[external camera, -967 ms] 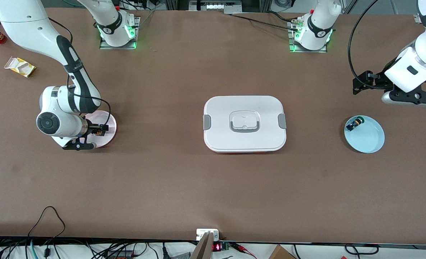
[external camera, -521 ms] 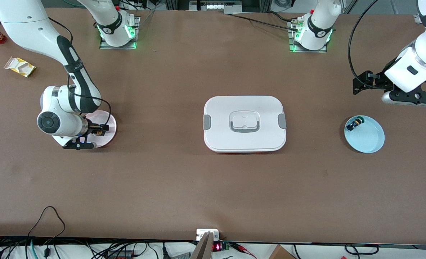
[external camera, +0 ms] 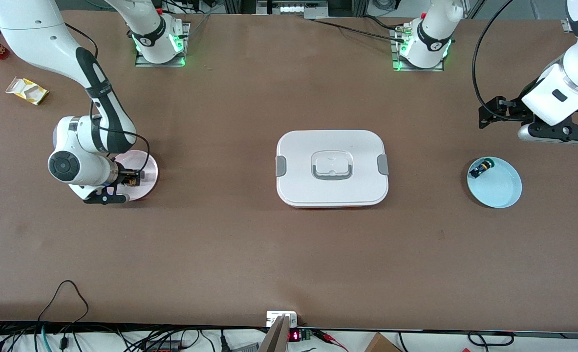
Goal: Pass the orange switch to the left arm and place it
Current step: 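Close the right gripper on the orange switch's body, then lift the orange switch with the right gripper while the left gripper advances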
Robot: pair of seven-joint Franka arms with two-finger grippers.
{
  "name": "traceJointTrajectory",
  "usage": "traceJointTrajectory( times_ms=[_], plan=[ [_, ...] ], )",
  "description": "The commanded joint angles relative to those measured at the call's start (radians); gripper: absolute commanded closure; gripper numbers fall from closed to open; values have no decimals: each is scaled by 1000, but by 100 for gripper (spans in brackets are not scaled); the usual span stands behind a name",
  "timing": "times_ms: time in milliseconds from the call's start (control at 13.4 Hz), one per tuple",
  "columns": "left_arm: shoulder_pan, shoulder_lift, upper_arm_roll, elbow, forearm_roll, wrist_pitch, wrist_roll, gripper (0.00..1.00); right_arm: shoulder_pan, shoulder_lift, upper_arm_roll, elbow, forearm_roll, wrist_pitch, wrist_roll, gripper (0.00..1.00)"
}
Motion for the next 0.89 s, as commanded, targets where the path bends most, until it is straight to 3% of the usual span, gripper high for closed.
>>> traceJointTrajectory(
  times_ms=[0,149,446,595,818],
  plan=[
    [-1,10,-1,29,-3,-19,3,0,-12,-52,42,35,26,-70,-28,96],
    [-1,10,-1,29,-4,-24,3,0,-12,-74,65,120,40,-188,-59,96],
    [-1,10,-1,29,-4,-33,3,0,-12,-123,73,254,250,-317,-293,97],
    [6,10,-1,29,-10,-34,2,0,-3,-144,79,314,256,-365,-338,98],
    [-1,9,-2,31,-17,-36,0,0,-6,-172,172,401,263,-403,-390,99]
  ],
)
